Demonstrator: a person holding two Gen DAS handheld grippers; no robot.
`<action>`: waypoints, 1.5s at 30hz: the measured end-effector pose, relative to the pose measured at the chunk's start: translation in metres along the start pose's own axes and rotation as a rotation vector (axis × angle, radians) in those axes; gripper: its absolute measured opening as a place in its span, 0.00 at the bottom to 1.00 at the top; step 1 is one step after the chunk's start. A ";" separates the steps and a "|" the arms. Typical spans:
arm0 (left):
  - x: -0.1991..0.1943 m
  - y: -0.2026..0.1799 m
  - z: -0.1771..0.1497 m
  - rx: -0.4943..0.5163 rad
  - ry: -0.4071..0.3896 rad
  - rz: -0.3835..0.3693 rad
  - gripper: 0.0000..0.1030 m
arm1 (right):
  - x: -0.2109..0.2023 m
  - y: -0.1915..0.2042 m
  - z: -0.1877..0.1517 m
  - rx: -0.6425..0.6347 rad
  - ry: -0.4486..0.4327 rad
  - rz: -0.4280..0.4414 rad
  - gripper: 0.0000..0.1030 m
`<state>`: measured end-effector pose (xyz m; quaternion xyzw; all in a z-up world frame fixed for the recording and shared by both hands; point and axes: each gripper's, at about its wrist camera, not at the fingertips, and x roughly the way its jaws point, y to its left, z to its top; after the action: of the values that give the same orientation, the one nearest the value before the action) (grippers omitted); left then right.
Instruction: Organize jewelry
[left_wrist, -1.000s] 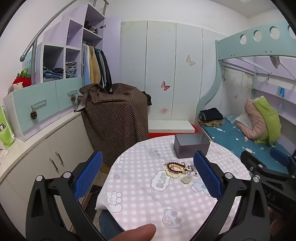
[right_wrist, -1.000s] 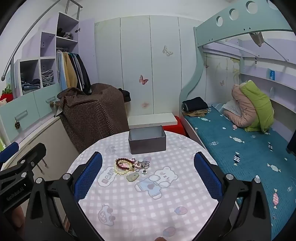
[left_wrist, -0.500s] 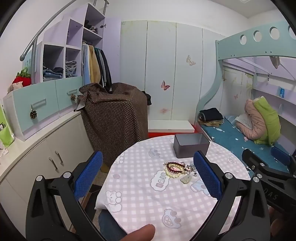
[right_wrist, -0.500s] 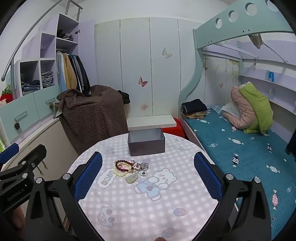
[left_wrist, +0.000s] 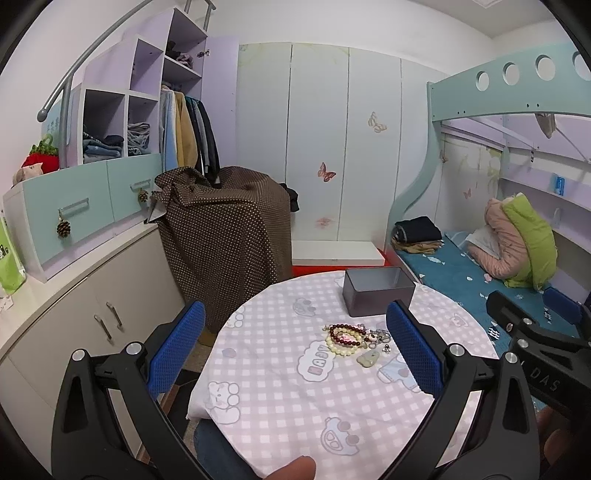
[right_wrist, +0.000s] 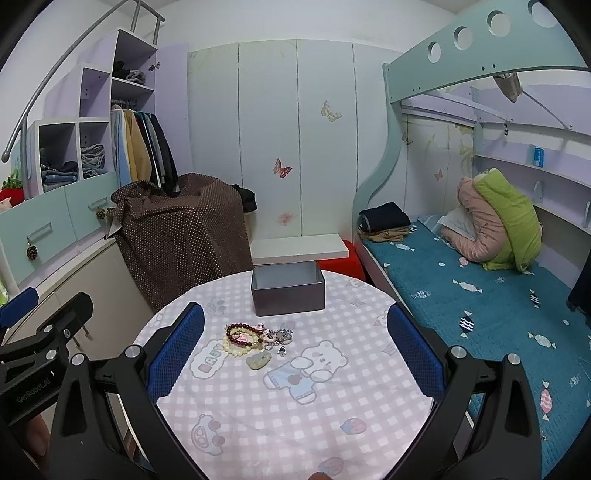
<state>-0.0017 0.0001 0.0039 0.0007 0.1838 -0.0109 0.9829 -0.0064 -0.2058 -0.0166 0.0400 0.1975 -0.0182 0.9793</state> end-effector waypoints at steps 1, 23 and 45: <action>0.000 0.000 0.000 -0.002 -0.003 0.001 0.95 | -0.001 0.001 0.000 -0.001 -0.002 -0.002 0.93; 0.011 0.004 0.007 -0.001 -0.047 -0.003 0.95 | 0.009 -0.002 0.006 -0.016 -0.024 -0.022 0.93; 0.045 0.007 0.005 -0.025 -0.056 -0.027 0.95 | 0.046 0.006 0.011 -0.075 -0.017 -0.034 0.93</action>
<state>0.0421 0.0063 -0.0075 -0.0142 0.1563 -0.0220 0.9874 0.0404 -0.2019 -0.0240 -0.0004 0.1905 -0.0277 0.9813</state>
